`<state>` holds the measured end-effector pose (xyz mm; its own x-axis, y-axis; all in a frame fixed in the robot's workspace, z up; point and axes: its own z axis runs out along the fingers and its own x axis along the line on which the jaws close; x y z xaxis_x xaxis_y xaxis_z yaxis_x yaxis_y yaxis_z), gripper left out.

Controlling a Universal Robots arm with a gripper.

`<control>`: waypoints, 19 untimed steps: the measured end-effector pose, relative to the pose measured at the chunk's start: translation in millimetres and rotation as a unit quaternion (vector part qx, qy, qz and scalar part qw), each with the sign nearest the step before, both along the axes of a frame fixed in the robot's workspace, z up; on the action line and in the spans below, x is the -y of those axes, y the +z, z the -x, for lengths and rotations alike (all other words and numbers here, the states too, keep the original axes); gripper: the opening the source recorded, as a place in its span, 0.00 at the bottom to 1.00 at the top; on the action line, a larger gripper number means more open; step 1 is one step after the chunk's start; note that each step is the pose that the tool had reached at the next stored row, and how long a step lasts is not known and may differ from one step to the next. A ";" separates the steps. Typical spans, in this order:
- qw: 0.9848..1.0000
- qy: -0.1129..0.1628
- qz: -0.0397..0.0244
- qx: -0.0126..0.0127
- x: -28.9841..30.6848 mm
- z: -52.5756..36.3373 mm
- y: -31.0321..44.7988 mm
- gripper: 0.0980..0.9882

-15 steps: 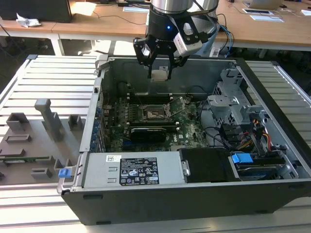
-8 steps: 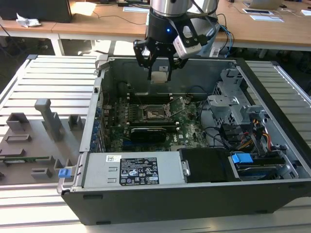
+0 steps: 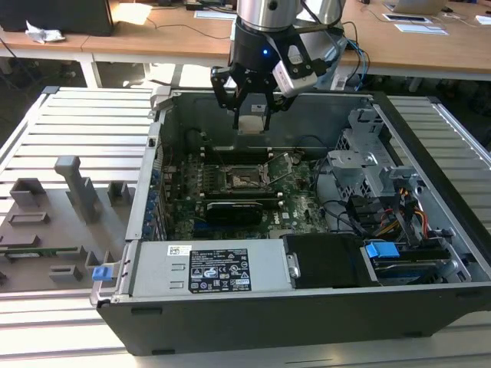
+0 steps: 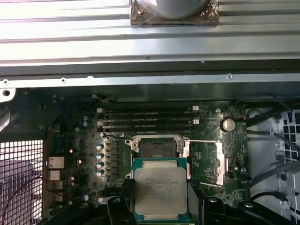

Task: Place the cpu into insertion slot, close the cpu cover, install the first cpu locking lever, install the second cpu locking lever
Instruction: 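Place the cpu into insertion slot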

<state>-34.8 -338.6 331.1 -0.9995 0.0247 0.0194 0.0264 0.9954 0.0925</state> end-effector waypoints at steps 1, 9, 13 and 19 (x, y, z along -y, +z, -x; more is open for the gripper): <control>1.000 0.000 0.000 0.000 0.0 0.0 -0.5 0.50; 1.000 0.000 0.000 0.000 0.0 0.0 -5.8 0.50; 1.000 0.000 0.000 0.000 0.0 0.0 -7.9 0.50; 1.000 0.000 0.000 0.000 0.0 0.0 -12.5 0.50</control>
